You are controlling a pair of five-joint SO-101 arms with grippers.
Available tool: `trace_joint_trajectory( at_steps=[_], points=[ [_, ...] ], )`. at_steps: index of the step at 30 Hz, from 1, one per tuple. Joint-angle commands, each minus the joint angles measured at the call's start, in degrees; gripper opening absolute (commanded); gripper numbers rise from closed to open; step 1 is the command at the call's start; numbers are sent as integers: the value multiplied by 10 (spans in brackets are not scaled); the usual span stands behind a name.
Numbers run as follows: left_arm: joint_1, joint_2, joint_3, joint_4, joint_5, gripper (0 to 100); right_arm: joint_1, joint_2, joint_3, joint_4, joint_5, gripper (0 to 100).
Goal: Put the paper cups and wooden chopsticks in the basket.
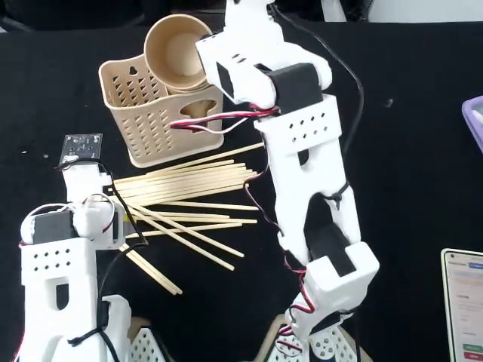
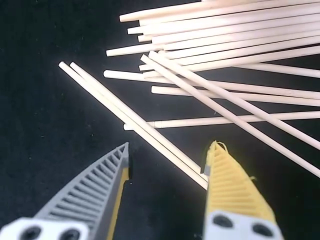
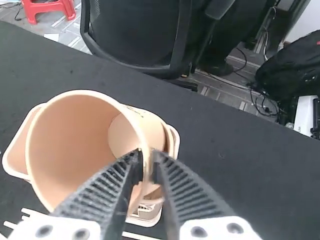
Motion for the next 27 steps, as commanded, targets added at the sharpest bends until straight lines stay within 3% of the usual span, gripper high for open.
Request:
trace_joint_trajectory(
  at_steps=[1, 3, 11, 27],
  points=[
    [-2, -9, -29, -5, 3, 246, -7, -21, -51, 26, 1, 232],
    [-2, -9, -29, -5, 3, 246, -8, -36, -80, 55, -3, 255],
    [-2, -9, -29, -6, 3, 246, -6, -59, -141, 117, 25, 177],
    [-2, -9, -29, -6, 3, 246, -16, 99, -141, -108, 35, 173]
  ],
)
